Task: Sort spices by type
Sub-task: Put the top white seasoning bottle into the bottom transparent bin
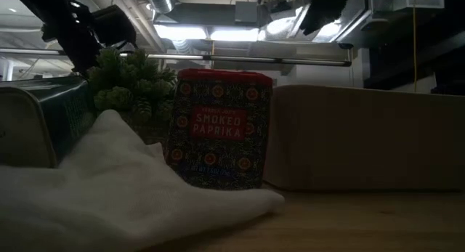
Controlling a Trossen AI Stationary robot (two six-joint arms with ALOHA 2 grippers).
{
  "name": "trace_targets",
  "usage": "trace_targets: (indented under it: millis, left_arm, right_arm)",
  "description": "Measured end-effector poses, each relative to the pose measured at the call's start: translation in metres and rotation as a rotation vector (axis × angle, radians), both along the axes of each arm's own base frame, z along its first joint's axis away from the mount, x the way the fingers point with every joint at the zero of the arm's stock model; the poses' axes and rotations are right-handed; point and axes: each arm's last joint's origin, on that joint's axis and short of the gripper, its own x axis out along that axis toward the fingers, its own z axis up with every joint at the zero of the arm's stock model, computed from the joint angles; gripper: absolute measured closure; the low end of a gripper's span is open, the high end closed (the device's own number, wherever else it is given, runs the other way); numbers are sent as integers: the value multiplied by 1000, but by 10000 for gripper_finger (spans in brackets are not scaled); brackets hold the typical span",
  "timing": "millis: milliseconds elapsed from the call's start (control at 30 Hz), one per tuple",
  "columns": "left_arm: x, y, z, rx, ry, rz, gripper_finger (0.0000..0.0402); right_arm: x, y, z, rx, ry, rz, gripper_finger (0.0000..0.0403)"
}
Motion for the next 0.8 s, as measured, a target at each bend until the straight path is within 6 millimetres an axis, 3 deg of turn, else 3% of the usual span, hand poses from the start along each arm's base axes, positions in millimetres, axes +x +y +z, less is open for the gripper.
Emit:
trace_targets:
  millis: [300, 533, 800]
  left_arm:
    - [1, 1, -3, -2, 16, -3, 217]
    - [1, 0, 4, 19, -33, -6, 219]
    - [12, 5, 52, 116, -125, -95, 219]
  right_arm:
    - [-18, 7, -20, 46, 33, -63, 84]
    - [-31, 12, -54, 71, -25, -99, 84]
    - [-37, 15, -106, 147, -39, -165, 84]
